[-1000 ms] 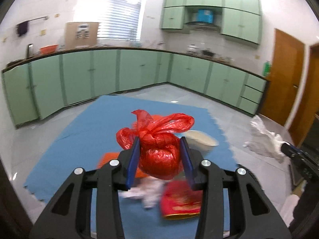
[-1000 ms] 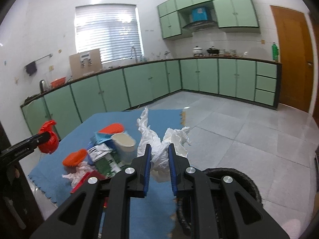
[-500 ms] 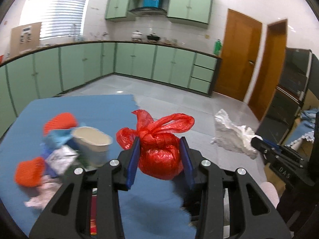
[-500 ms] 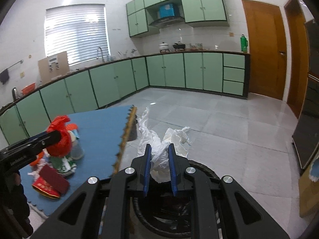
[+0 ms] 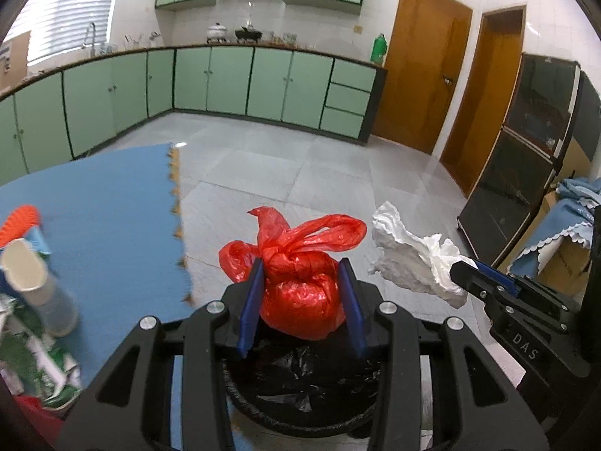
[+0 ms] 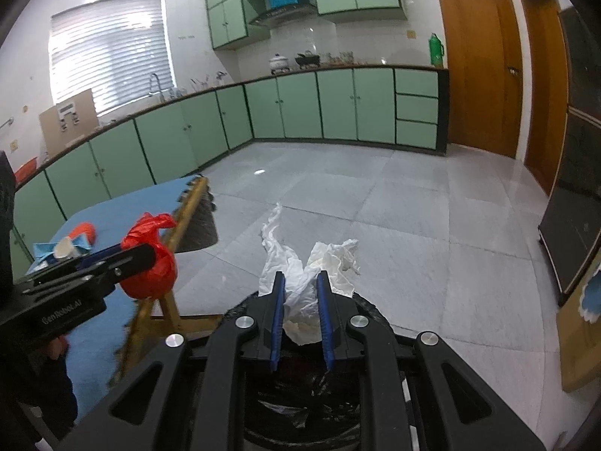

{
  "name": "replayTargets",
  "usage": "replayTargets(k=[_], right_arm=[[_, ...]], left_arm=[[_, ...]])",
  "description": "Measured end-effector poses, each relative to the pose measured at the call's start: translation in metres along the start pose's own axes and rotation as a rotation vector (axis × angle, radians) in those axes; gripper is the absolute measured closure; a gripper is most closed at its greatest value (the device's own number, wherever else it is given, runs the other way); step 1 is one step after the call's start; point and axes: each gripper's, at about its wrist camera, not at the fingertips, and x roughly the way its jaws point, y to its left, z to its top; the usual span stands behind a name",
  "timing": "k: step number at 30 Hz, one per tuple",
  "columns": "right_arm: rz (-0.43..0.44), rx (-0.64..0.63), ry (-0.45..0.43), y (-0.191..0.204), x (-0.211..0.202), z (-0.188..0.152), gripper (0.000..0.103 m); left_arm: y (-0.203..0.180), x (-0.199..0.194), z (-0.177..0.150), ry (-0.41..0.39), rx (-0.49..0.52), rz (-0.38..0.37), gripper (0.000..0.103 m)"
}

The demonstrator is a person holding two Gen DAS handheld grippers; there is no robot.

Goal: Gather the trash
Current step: 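Carry the red bag and tissue over the bin and release both, then move the right tool back to the table and grasp the white paper cup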

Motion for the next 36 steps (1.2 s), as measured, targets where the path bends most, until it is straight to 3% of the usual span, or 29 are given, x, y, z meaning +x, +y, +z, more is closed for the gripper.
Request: replayTargets(k=[4,10,15,17,20,25,36], right_arm=[[-0.009,0.023,0.033,-0.014,0.021,0.0,0.086],[0.002,0.042,0.082,-0.027,0.045,-0.002,0.076],[-0.025,0.061,0.083,-0.037,0.048,-0.003,0.054],[-0.047,0.071,0.071,-0.039,0.043,-0.002,0.035],[-0.079,0.081,0.039,-0.035,0.032,0.001,0.016],[-0.074,0.06,-0.015,-0.014,0.007,0.009,0.007],[0.09,-0.018,-0.101,0.076,-0.022,0.022,0.006]], left_arm=[[-0.005,0.031,0.003,0.046,0.016,-0.017,0.065],[-0.01,0.061,0.004,0.111,0.023,-0.037,0.05],[-0.006,0.064,0.008,0.116,0.004,-0.032,0.04],[-0.005,0.058,0.01,0.106,-0.005,-0.021,0.037],[0.001,0.036,0.014,0.071,-0.021,-0.003,0.031],[0.018,-0.019,0.018,-0.013,-0.027,0.074,0.025],[0.083,-0.141,0.001,-0.139,-0.098,0.311,0.023]])
